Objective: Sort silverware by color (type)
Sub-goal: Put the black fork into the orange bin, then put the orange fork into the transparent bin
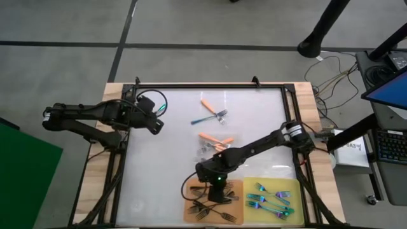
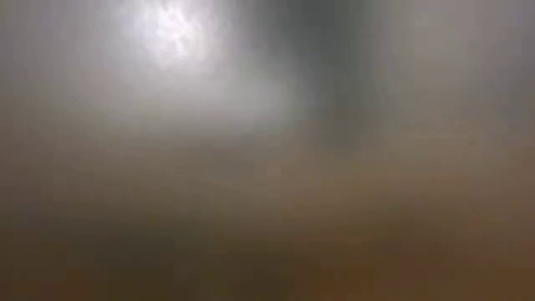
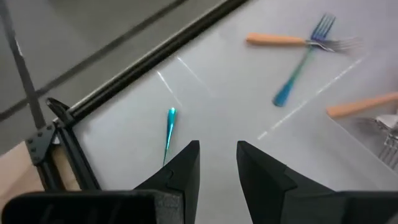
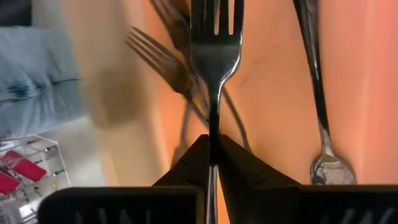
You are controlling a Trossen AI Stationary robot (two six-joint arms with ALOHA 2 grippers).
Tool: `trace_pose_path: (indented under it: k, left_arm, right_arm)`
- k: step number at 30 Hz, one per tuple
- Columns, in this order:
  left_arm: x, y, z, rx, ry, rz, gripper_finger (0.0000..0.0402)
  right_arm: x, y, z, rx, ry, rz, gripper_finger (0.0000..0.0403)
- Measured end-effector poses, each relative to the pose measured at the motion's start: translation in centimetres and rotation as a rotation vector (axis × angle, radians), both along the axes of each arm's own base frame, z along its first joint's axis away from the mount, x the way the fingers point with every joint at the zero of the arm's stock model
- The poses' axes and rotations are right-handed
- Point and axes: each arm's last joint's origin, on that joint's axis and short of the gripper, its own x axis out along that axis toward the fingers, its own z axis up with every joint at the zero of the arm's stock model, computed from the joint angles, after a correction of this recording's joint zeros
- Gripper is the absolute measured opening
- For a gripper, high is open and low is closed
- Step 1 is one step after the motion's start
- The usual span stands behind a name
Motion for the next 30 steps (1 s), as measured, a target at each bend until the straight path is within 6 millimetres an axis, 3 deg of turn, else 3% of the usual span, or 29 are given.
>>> trace_pose_path:
  k: [5,13,16,21,24,30]
  left_arm:
    - [-0.1,-0.1,0.0,-0.02,0.004,-0.018,0.0089]
    - [-0.2,-0.1,0.0,0.012,0.048,-0.067,0.0089]
    - [-0.2,-0.1,0.1,0.026,0.061,-0.081,0.0089]
    - [-0.3,0.0,0.2,0.051,0.066,-0.082,0.0089]
    - [-0.4,0.0,0.2,0.051,0.064,-0.082,0.0089]
    - [-0.4,0.1,0.2,0.097,0.064,-0.06,0.0089]
  right_arm:
    - [0.1,0.1,-0.6,-0.007,0.011,-0.001,0.0038]
    - [-0.2,-0.1,0.8,-0.002,-0.012,-0.014,0.007]
    - [-0.2,-1.1,2.0,0.016,-0.007,-0.07,0.0073]
    - [0.4,-5.5,6.1,0.02,-0.105,-0.178,0.0068]
    - [1.1,-9.0,8.1,-0.074,-0.203,-0.278,0.0064]
    - [1.1,-17.1,8.8,-0.374,-0.195,-0.509,0.0064]
